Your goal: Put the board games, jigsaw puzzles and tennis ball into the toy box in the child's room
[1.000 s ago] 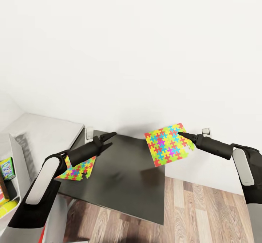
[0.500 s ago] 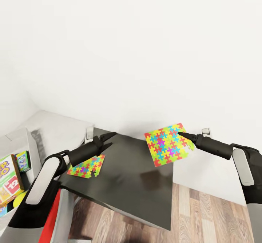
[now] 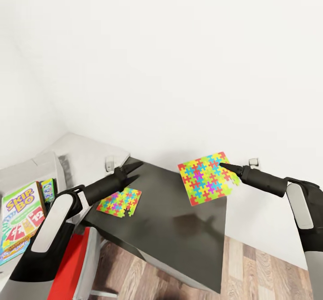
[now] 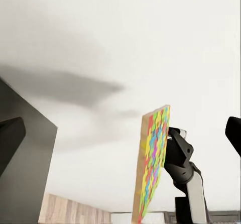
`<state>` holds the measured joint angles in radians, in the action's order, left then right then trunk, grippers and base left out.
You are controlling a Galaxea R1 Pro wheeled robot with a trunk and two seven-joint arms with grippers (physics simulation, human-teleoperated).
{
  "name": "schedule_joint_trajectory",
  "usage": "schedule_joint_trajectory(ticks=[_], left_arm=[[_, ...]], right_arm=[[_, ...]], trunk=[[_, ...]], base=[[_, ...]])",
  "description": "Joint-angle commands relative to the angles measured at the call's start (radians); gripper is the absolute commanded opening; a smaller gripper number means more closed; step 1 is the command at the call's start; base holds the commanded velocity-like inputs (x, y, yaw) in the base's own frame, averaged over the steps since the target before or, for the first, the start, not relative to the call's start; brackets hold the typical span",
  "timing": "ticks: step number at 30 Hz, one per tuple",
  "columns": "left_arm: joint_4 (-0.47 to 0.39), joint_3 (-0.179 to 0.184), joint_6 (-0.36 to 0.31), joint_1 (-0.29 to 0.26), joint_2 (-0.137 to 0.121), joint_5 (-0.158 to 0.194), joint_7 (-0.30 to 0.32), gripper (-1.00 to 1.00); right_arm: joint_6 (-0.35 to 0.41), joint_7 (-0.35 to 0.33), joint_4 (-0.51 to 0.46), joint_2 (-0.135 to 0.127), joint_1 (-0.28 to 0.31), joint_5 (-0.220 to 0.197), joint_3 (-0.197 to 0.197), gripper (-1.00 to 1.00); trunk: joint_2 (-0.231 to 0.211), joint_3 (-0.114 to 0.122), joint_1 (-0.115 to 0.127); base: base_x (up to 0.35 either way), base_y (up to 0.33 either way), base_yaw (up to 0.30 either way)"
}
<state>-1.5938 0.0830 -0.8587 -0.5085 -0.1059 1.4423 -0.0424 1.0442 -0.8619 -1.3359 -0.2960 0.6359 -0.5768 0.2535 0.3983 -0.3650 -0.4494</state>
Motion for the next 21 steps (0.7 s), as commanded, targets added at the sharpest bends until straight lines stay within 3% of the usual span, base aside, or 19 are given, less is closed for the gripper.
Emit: schedule_joint_trajectory(ticks=[1, 12, 15, 16, 21], left_arm=[[-0.001, 0.0, -0.002, -0.001, -0.001, 0.005, 0.011, 1.0], [-0.005, -0.01, -0.002, 0.005, -0.004, 0.005, 0.194, 1.0], [-0.007, -0.011, -0.002, 0.007, -0.007, 0.005, 0.277, 1.0], [-0.008, -0.018, -0.002, 0.014, -0.014, 0.005, 0.386, 1.0], [-0.009, -0.038, -0.002, 0.026, -0.017, 0.004, 0.427, 1.0]], right_arm=[[0.003, -0.006, 0.0, 0.0, 0.001, 0.005, 0.001, -1.0], [0.003, -0.006, 0.004, -0.001, 0.001, 0.003, 0.002, -1.0], [0.003, -0.006, 0.005, -0.001, 0.001, 0.003, 0.001, -1.0], [0.003, -0.006, 0.008, -0.001, 0.001, 0.002, 0.001, -1.0], [0.003, -0.006, 0.017, 0.0, 0.002, 0.002, -0.002, -1.0]], trunk=[[0.002, 0.0, -0.001], [0.002, 0.014, -0.001], [0.002, 0.018, -0.001], [0.002, 0.019, -0.001], [0.002, 0.025, -0.001]], base=[[0.0, 0.0, 0.205], [0.0, 0.0, 0.208], [0.0, 0.0, 0.211], [0.0, 0.0, 0.212], [0.0, 0.0, 0.212]])
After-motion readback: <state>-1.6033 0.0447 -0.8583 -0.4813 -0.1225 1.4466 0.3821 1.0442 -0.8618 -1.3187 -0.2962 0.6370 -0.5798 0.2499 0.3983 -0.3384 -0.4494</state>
